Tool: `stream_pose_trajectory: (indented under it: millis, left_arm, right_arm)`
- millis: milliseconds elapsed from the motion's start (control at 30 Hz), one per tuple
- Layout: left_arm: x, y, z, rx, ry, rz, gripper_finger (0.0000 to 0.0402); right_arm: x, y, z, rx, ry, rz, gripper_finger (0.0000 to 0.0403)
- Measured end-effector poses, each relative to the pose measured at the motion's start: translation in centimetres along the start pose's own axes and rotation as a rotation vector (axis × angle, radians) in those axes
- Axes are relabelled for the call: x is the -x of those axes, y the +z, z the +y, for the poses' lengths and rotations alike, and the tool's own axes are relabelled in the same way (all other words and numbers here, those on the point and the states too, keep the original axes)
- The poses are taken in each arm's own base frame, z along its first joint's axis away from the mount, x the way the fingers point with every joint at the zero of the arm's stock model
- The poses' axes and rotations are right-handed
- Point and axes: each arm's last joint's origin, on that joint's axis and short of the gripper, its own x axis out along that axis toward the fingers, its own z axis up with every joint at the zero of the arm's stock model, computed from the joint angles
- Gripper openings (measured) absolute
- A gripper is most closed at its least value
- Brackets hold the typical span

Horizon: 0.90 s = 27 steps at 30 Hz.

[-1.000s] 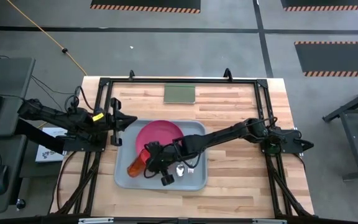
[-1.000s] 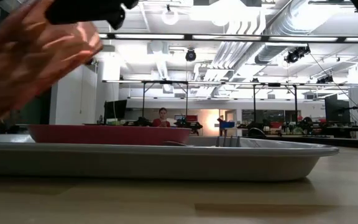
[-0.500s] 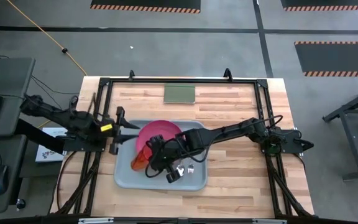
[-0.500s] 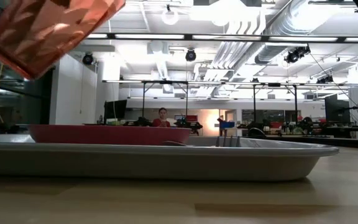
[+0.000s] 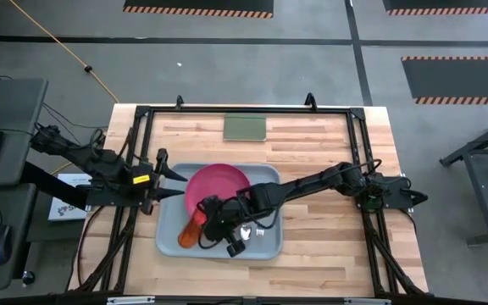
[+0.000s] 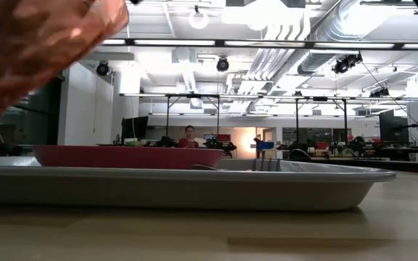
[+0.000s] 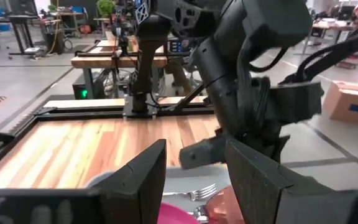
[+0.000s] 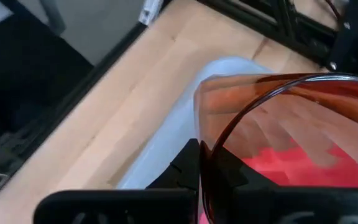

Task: Pick and place plate/cup/fork/spoon on tray
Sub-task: Put the orange cup on the gray tray to the top right of the pink plate

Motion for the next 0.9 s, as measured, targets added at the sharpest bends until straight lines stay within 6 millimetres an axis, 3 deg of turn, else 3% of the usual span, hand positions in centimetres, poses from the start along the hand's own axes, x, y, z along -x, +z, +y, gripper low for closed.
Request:
stream_pose_trajectory:
  millis: [500, 900]
  left_arm:
    - [-0.2, 0.0, 0.2, -0.007, 0.084, 0.001, 0.0157]
    - [-0.2, -0.1, 0.2, -0.007, 0.086, 0.002, 0.0157]
  right_arm:
    - [-3.0, -2.7, 0.0, -0.056, -0.01, 0.039, 0.0]
    - [-3.3, -2.6, -0.1, -0.053, -0.015, 0.02, 0.0015]
